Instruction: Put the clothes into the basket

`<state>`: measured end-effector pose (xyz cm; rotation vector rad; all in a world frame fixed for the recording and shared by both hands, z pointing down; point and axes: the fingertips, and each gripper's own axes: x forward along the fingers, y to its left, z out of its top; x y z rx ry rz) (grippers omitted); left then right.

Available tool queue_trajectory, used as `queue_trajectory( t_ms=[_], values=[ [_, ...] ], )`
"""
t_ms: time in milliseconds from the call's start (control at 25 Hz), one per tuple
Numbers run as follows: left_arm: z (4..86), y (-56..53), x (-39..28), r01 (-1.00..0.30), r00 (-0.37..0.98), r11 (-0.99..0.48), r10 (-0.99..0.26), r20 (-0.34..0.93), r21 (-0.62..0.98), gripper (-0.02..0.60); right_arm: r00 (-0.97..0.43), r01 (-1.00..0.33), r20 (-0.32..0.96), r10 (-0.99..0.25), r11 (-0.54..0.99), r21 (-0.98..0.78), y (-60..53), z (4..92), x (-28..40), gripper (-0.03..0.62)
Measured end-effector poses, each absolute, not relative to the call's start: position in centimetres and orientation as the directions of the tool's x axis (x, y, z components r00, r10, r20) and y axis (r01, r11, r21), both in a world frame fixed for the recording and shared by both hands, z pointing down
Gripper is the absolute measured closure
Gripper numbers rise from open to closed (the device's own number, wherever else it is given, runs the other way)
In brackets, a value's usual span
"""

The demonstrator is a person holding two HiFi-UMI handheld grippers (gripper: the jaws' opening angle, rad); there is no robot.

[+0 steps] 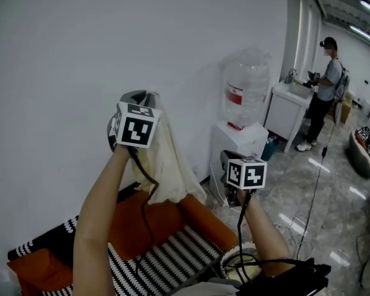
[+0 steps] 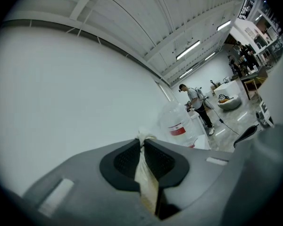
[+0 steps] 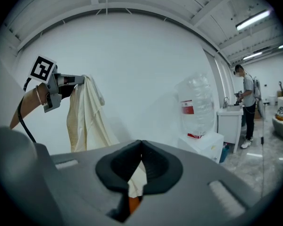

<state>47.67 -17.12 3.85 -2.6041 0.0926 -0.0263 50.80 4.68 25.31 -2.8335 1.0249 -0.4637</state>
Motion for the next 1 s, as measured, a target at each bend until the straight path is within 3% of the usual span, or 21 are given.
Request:
queue_trajectory(
  t_ms=[1000],
  values=[
    [-4.3, -1.1, 43.2, 0.071, 0.982, -0.898, 0.140, -0.129, -0.434, 0.548, 0.878, -0.419, 0.202, -0.433, -0.901, -0.111, 20.6, 20.4, 43.9, 0.591]
  ],
)
